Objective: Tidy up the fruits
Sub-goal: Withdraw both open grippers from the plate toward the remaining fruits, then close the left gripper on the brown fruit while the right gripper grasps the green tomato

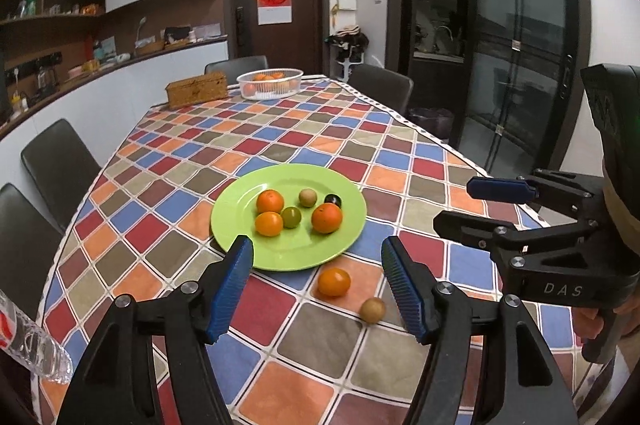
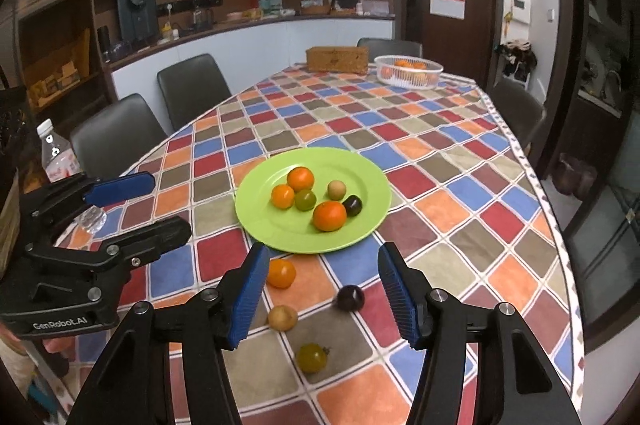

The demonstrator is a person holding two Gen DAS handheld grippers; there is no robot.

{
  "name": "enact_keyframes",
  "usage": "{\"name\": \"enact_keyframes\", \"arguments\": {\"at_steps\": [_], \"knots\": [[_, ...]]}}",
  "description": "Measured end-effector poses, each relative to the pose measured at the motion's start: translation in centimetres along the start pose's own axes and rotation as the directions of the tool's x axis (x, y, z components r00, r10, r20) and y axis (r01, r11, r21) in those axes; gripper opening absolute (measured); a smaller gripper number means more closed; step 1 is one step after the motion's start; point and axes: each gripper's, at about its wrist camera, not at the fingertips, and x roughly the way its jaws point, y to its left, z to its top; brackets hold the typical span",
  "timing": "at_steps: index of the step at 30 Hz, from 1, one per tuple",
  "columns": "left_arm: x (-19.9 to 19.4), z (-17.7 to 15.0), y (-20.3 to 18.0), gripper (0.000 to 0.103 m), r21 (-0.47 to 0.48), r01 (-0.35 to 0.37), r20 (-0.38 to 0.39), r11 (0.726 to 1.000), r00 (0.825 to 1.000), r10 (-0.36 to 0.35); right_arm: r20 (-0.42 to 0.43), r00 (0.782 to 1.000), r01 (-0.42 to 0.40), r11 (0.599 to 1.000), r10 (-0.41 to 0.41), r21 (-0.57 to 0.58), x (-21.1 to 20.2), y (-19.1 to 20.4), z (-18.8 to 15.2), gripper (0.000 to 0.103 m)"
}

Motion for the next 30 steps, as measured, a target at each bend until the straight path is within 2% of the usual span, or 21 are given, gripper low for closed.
{"name": "enact_keyframes", "arguments": {"at_steps": [7, 13, 23, 30], "knots": [[-0.6, -1.2, -1.5, 0.065, 0.072, 0.038, 0.012, 0.997, 0.999, -0.039, 0.036, 0.999, 0.028, 1.0, -0.028, 0.004, -1.8, 0.0, -1.5, 0.057], [-0.6, -2.3, -2.6, 0.065, 0.152, 0.076, 0.021, 0.985, 0.997, -0.08, 0.016, 0.999, 0.032, 0.999, -0.031, -0.008, -2.2, 0.3, -3.3, 0.057], [1.3, -4.0, -3.5, 0.06, 0.247, 0.15, -0.043, 0.957, 0.989, -0.144, -0.084, 0.996, 0.008, 1.0, -0.01, -0.025, -0.5, 0.8, -6.0, 0.057], [3.4, -4.7, -3.3, 0.052, 0.261, 0.195, -0.108, 0.946, 0.979, -0.172, -0.143, 0.989, -0.02, 1.0, 0.019, -0.006, 1.4, 0.7, -7.0, 0.057]]}}
